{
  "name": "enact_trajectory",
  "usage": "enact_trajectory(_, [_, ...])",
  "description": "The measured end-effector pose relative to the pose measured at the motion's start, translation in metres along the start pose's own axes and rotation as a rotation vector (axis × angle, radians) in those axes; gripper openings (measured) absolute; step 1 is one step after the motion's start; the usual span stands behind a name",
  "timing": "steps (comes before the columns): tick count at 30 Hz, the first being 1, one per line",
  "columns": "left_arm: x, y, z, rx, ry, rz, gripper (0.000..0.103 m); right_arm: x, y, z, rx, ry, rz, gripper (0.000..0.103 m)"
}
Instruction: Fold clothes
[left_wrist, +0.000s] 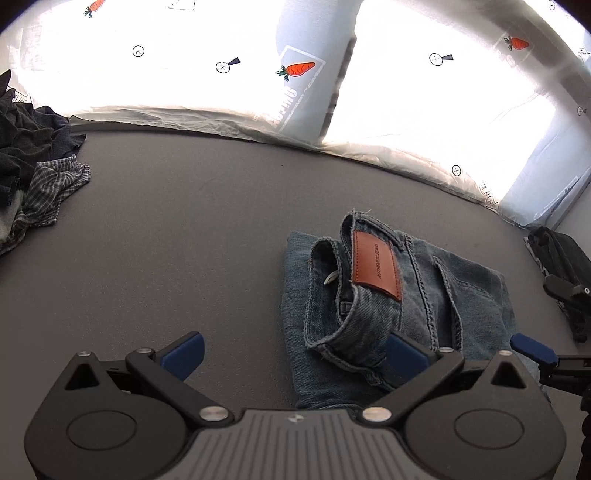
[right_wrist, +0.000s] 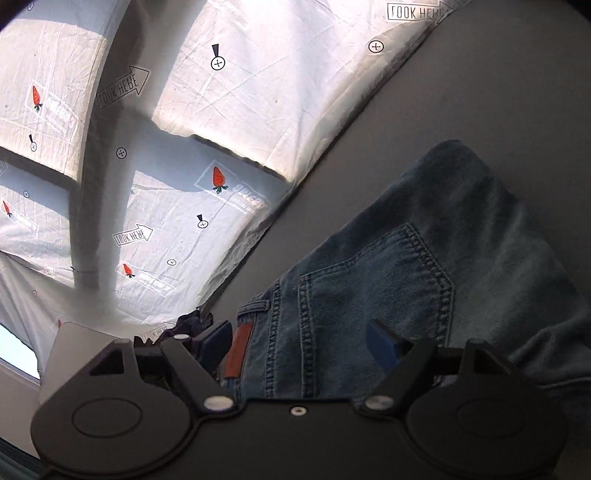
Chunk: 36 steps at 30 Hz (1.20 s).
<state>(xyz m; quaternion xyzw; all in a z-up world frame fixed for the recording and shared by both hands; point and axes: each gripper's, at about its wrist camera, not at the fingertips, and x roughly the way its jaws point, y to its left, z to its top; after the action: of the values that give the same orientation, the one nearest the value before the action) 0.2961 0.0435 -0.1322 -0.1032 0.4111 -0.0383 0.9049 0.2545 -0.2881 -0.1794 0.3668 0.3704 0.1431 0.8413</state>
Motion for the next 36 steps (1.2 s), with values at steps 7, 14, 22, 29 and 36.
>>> enact_trajectory(7, [0.0, -0.035, 0.027, 0.088, -0.072, -0.137, 0.103, 0.009, -0.008, -0.013, -0.439, -0.031, -0.427, 0.098])
enact_trajectory(14, [0.073, -0.043, 0.03, 0.19, 0.069, 0.054, 0.103, 0.027, -0.052, 0.011, -0.389, 0.041, -0.503, 0.098])
enact_trajectory(22, [0.102, 0.002, 0.02, 0.01, 0.172, -0.026, 0.103, 0.036, -0.073, 0.024, -0.391, 0.09, -0.511, 0.099])
enact_trajectory(29, [0.12, 0.031, 0.02, -0.177, 0.264, -0.143, 0.103, 0.045, -0.091, 0.048, -0.236, 0.153, -0.443, 0.098])
enact_trajectory(36, [0.119, 0.027, 0.015, -0.23, 0.248, -0.209, 0.102, 0.054, -0.083, 0.051, -0.134, 0.176, -0.433, 0.067])
